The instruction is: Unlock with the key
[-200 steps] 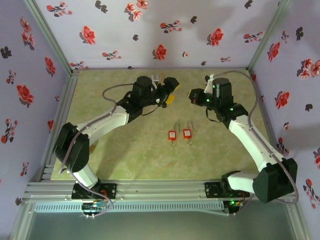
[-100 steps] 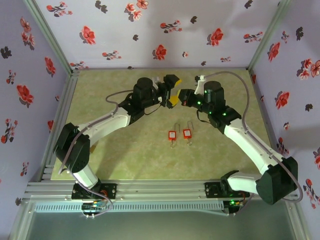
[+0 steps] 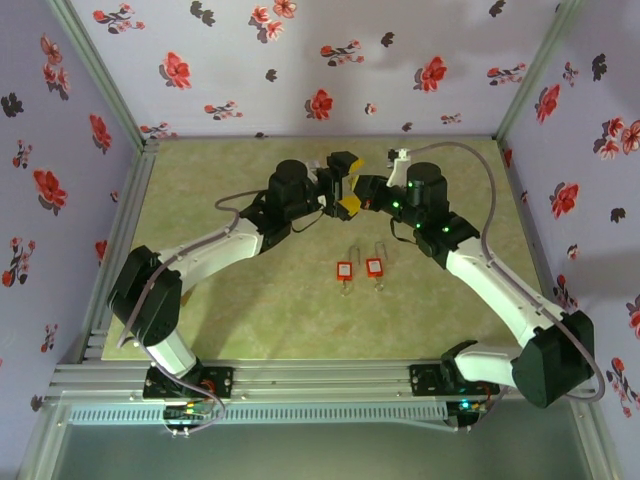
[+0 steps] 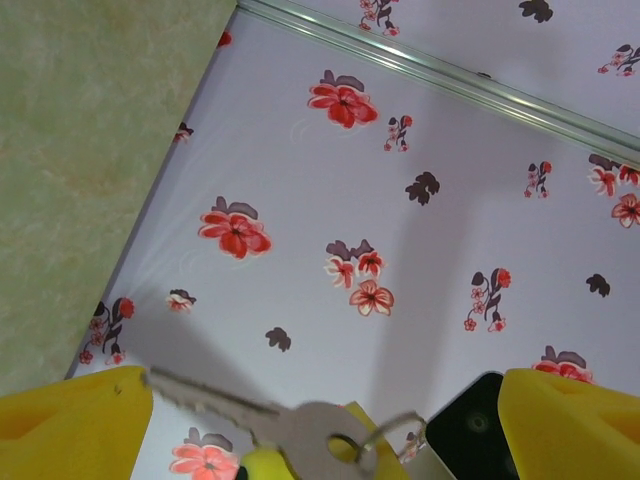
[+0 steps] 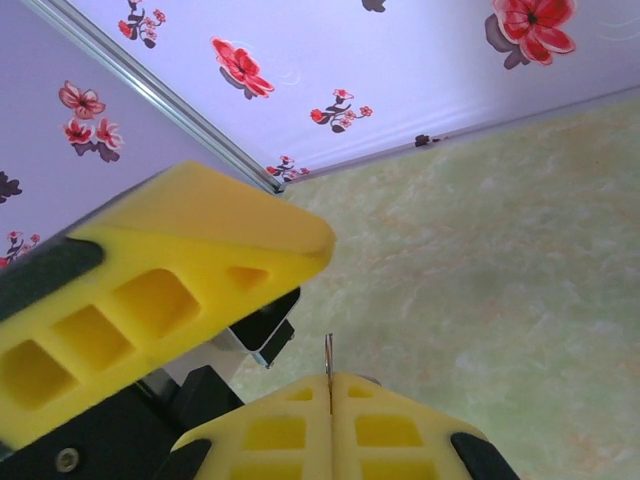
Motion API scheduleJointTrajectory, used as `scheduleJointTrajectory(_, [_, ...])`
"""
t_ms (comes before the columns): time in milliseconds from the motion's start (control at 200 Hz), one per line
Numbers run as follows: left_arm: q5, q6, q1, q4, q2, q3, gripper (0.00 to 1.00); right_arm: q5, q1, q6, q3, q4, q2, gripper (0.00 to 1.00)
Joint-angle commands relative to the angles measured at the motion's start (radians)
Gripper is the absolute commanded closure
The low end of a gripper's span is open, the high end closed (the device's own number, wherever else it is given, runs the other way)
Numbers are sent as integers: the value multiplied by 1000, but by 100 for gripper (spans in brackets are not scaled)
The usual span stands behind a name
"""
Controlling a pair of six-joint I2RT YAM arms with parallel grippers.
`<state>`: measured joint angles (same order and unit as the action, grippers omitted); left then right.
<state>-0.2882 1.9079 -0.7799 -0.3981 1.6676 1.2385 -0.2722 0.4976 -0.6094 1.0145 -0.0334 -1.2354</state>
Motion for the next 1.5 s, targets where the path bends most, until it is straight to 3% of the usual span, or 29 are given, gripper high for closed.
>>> scheduleJointTrajectory(0, [8,37,-10,-47,-28,-12,10,36,6,25,-9,-33,-4,100])
scheduleJointTrajectory(400, [41,76,5,-61,-53,-79,15,-17,1,-5,-6,-56,-27,100])
scheduleJointTrajectory(585, [54,82,32,-65,-51,-79,28,-52,7,-37,-42,-85,-4,100])
scheduleJointTrajectory(720, [53,79,46,-69,-45,-80,45,-65,10,-58,-66,-104,1,100])
scheduleJointTrajectory(1090, [46,69,55,-65,-42,-92,69,-74,9,-84,-80,-134,-6,100])
scheduleJointTrajectory(1495, [37,45,72,-63,-26,-114,82,-137,8,-115,-79,-167,-27,100])
